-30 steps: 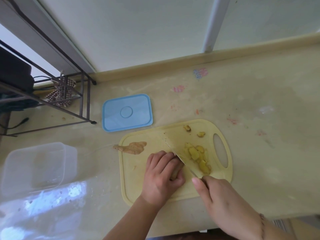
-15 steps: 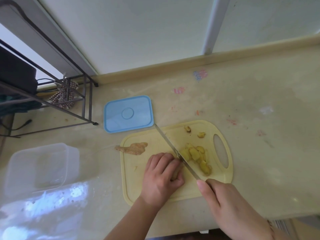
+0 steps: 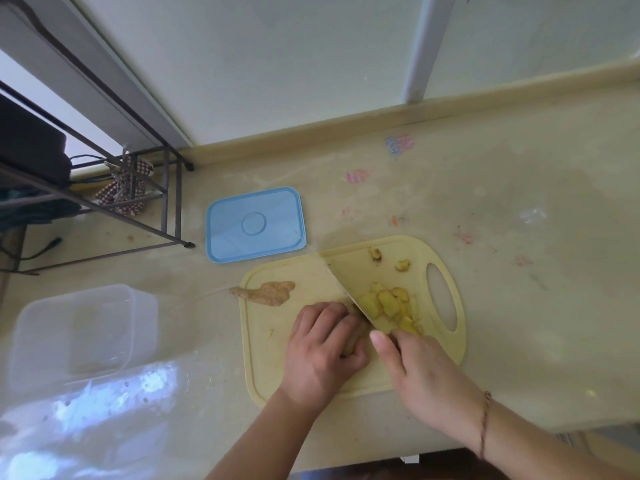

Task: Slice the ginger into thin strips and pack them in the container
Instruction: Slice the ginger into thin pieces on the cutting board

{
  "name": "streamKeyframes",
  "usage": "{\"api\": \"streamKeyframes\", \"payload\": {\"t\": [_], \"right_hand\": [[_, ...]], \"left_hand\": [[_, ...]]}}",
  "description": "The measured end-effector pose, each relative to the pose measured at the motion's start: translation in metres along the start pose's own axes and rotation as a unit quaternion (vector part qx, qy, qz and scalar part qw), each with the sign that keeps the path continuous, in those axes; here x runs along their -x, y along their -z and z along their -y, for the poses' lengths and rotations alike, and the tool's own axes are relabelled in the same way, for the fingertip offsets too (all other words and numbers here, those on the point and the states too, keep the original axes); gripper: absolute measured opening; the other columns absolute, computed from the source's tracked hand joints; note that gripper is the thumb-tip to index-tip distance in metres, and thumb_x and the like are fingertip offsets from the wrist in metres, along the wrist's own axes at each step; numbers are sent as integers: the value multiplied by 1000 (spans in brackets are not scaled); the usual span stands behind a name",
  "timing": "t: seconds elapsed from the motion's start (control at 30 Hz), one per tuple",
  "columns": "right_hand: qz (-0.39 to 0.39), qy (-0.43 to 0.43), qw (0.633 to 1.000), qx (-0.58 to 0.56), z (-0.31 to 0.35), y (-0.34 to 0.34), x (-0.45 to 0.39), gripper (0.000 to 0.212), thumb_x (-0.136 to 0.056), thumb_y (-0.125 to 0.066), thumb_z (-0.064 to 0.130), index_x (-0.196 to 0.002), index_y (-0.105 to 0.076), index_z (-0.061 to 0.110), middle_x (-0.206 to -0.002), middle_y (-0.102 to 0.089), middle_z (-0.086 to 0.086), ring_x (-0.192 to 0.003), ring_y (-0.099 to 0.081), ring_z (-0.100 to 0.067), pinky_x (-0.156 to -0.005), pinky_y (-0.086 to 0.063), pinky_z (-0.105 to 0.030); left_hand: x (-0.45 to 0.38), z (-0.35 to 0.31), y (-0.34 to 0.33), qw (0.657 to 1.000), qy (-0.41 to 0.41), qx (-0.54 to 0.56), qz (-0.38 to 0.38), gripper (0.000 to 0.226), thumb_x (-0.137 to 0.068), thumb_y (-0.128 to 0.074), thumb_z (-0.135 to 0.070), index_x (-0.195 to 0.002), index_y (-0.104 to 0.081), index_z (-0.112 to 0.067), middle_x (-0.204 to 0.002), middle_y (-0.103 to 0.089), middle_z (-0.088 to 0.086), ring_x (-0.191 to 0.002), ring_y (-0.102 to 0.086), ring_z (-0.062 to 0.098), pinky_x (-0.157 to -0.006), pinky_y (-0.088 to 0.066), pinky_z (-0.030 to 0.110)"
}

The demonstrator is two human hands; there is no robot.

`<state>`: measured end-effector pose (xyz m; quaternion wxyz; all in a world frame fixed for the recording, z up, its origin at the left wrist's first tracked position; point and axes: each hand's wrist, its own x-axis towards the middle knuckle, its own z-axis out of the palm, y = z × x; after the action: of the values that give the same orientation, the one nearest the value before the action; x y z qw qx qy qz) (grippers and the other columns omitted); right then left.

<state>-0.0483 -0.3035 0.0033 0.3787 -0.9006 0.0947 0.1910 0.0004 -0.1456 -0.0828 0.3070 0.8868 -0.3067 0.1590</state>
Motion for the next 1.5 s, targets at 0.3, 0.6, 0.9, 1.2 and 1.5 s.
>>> {"api": "streamKeyframes", "payload": {"t": [0.3, 0.6, 0.9, 1.2, 1.5], "right_hand": [[-1, -21, 999, -26, -2, 15, 34, 49, -90, -24, 59, -62, -38, 22, -49, -44, 4, -51, -45, -8, -52, -34, -24], [10, -37, 999, -5, -2, 19, 39, 57, -83, -14, 68, -63, -38, 19, -52, -40, -3, -57, -45, -10, -53, -32, -26], [34, -35, 999, 8, -1, 16, 42, 60, -77, -4, 73, -63, -36, 24, -68, -56, 27, -61, -52, -8, -52, -35, -24], [12, -43, 999, 25, -4, 9, 43, 76, -66, 9, 88, -63, -33, 26, -72, -56, 29, -59, -51, -10, -51, -34, -26], [27, -53, 998, 25, -2, 12, 40, 74, -70, 7, 82, -62, -35, 23, -77, -49, 43, -67, -52, -4, -54, -36, -24]], "left_hand": [[-2, -9, 9, 999, 9, -36, 13, 15, -76, -74, -12, -91, -74, -10, -98, -70, 2, -91, -61, 33, -81, -51, 43], [-3, -2, 8, 999, -4, -44, 22, 17, -76, -72, -17, -92, -76, -11, -100, -71, 1, -92, -63, 34, -79, -52, 43], [-4, 0, 6, 1000, -13, -25, 3, 18, -72, -76, -16, -89, -70, -14, -100, -70, -2, -91, -64, 33, -78, -51, 41], [-6, 0, 7, 1000, -19, -14, -4, 28, -74, -75, -17, -97, -60, -21, -100, -70, -3, -91, -64, 33, -78, -50, 40], [-5, 2, 4, 1000, -12, -23, 10, 14, -70, -75, -15, -84, -74, -13, -96, -70, -1, -90, -62, 33, -76, -51, 41]]}}
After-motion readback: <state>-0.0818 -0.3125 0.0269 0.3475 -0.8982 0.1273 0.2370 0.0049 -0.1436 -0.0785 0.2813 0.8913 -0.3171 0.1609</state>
